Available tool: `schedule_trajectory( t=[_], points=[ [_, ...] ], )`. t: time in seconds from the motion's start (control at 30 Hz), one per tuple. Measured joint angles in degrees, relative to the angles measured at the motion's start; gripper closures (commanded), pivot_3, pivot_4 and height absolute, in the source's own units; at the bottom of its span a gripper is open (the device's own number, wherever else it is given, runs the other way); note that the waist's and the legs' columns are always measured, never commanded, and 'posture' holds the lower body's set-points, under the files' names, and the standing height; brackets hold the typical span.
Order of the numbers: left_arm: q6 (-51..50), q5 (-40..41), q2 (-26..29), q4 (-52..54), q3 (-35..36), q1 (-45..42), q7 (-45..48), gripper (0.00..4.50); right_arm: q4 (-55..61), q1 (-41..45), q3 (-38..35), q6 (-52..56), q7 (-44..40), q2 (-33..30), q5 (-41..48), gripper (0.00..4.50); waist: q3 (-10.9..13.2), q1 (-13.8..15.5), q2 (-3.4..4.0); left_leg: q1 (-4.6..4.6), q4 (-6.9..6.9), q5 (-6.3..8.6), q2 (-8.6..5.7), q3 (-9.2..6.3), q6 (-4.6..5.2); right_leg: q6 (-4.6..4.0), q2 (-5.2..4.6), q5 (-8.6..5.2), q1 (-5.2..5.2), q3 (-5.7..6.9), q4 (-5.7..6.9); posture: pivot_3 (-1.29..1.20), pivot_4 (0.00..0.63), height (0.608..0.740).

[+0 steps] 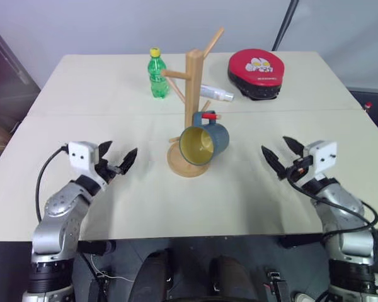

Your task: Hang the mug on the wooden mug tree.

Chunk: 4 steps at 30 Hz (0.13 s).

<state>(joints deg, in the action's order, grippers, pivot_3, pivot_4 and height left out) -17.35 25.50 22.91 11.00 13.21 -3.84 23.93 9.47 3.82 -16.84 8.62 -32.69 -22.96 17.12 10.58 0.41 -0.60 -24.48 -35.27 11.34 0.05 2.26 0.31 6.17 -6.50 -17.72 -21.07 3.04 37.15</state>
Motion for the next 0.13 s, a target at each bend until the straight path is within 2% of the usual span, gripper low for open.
schedule_trajectory(
  t=[0.13],
  points=[
    [2.3,-1.1,-0.7,-0.7,1.0,1.1,-0.5,0.0,-1.6,0.1,0.1,-2.6,0.0,0.0,0.1,0.99,0.0,0.2,0.0,0.0,0.0,0.01,0.01,0.0,-0.02,-0.01,-0.09,0.0,-0.01,-0.01,-0.01,0.0,0.15,0.74]
  ],
)
